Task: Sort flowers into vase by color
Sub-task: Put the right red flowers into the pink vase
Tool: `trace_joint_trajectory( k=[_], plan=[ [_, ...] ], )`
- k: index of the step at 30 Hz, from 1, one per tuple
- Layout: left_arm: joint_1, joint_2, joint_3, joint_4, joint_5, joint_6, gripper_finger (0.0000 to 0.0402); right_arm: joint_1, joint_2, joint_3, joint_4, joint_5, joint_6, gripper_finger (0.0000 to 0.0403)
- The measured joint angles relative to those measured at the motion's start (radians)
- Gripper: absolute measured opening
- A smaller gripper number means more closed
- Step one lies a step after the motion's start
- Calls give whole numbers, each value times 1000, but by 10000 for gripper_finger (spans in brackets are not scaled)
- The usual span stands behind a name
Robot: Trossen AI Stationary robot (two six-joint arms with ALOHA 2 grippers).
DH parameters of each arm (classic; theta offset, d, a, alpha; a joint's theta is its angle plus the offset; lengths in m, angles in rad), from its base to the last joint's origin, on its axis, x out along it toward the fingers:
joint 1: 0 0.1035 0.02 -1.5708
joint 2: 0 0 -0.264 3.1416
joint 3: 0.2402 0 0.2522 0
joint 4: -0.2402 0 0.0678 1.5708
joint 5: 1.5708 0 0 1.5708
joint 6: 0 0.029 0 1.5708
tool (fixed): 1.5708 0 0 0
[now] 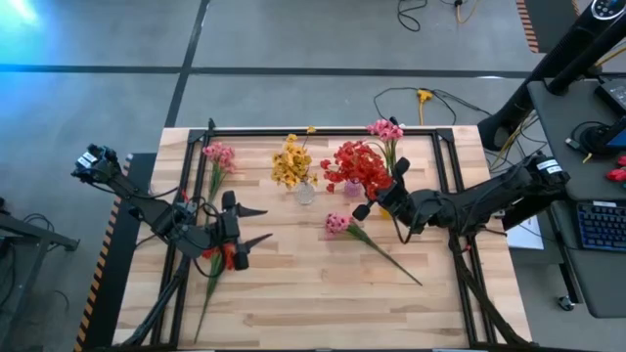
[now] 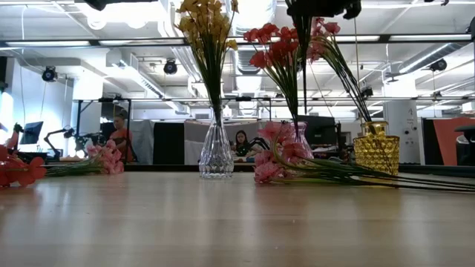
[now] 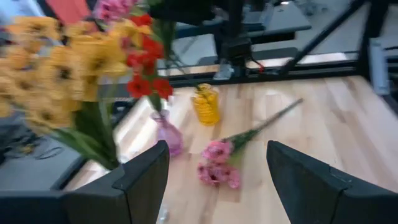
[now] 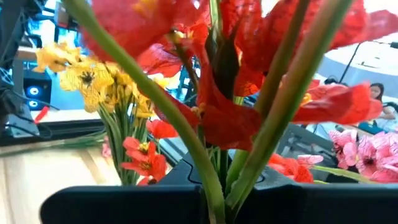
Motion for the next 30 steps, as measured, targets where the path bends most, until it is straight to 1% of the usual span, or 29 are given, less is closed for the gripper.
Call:
trace_joint_trajectory(
  k=[3, 7, 10, 17, 30],
  plan=[
    [0, 0, 0, -1, -32, 0, 251, 0, -8, 0, 14, -15, -14, 13],
    [0, 0, 0, -2, -31, 0, 251, 0, -22, -6, 20, -27, -25, 13],
    [0, 0, 0, -2, -30, 0, 251, 0, -39, -36, 48, -48, -30, 13],
    [0, 0, 0, 1, -30, 0, 251, -18, -59, -123, 218, -79, -65, 13],
    [0, 1, 0, 2, -30, 0, 251, -66, -56, -140, 217, -83, -38, 13]
  ],
)
